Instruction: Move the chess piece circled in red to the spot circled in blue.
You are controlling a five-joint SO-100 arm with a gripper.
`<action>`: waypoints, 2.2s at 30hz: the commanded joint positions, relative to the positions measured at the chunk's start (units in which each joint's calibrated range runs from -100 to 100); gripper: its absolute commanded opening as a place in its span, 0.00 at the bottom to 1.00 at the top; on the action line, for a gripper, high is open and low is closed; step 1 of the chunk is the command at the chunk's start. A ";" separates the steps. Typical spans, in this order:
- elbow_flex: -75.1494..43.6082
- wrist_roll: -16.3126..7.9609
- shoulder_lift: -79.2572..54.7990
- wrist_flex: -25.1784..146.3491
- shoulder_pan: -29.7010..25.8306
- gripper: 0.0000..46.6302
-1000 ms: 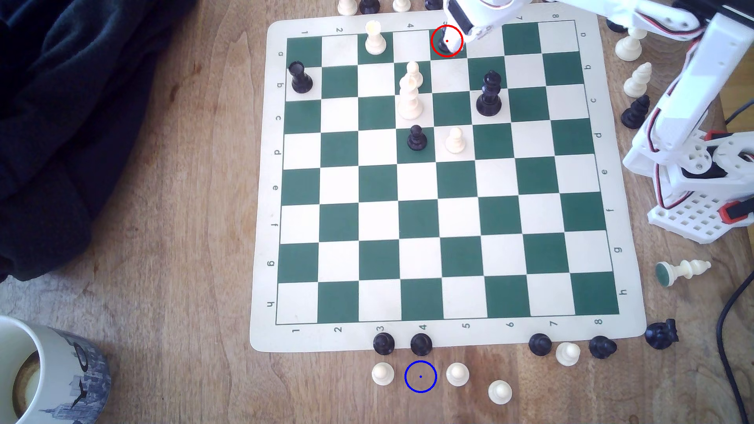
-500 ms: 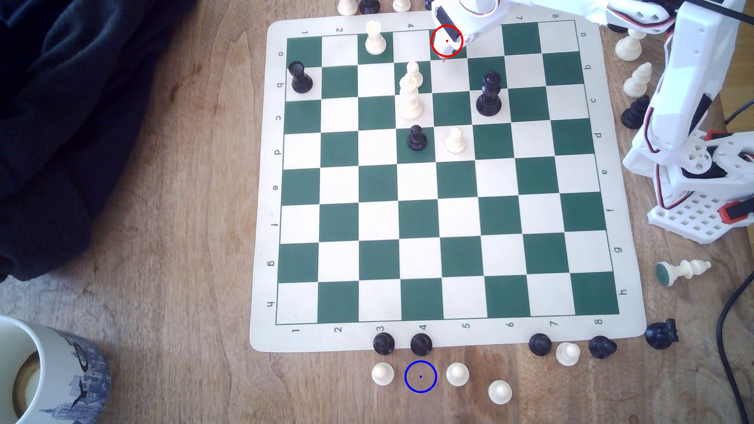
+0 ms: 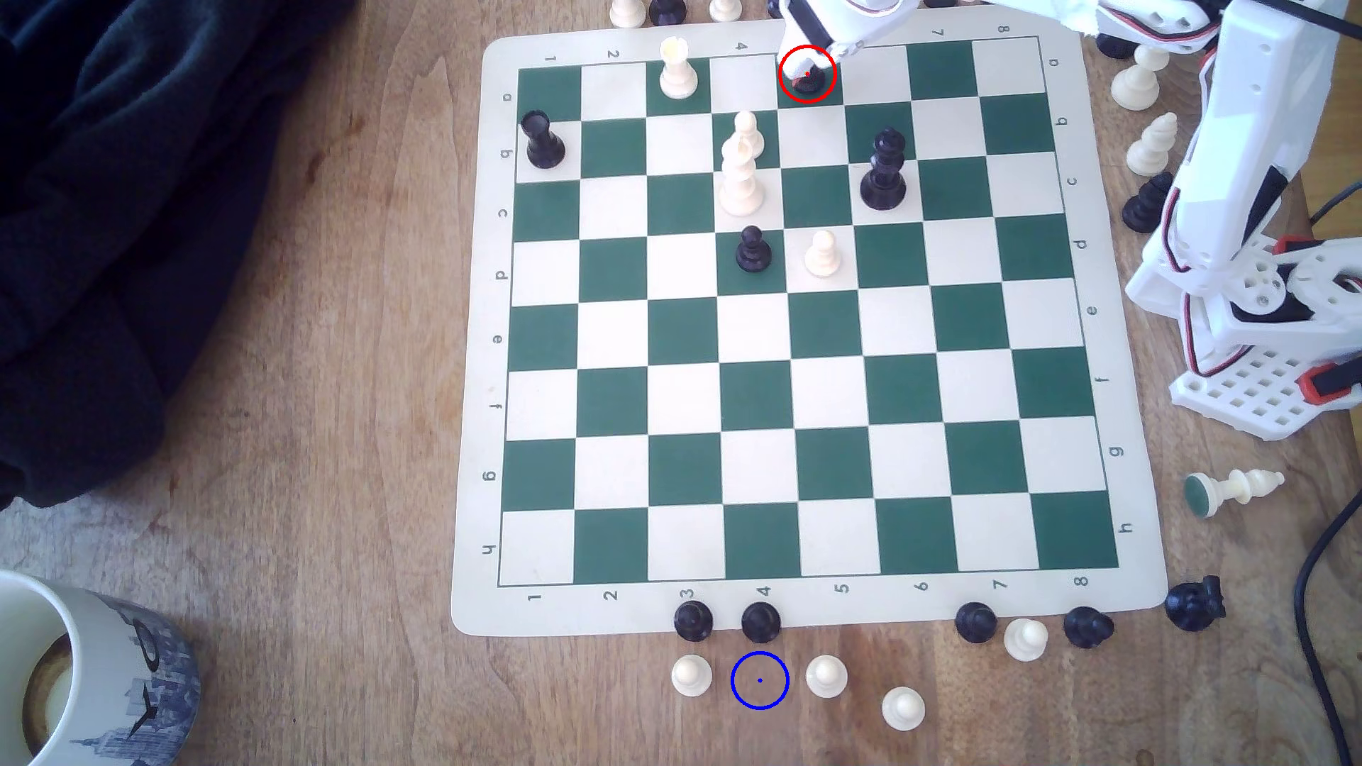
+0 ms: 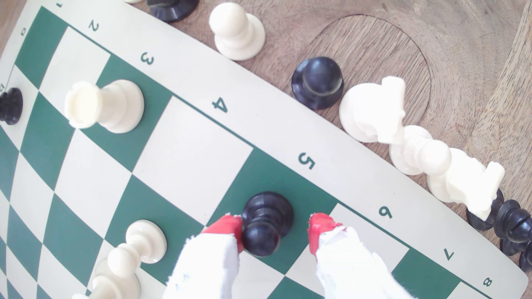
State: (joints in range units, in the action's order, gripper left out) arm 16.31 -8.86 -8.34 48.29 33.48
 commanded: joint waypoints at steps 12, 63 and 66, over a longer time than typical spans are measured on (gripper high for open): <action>-5.07 0.10 4.43 -1.85 -1.61 0.26; -12.78 -0.49 39.66 28.86 -42.36 0.01; -13.05 -0.44 35.42 26.32 -49.01 0.01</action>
State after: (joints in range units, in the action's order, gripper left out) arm 8.00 -9.60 27.94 77.29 -7.74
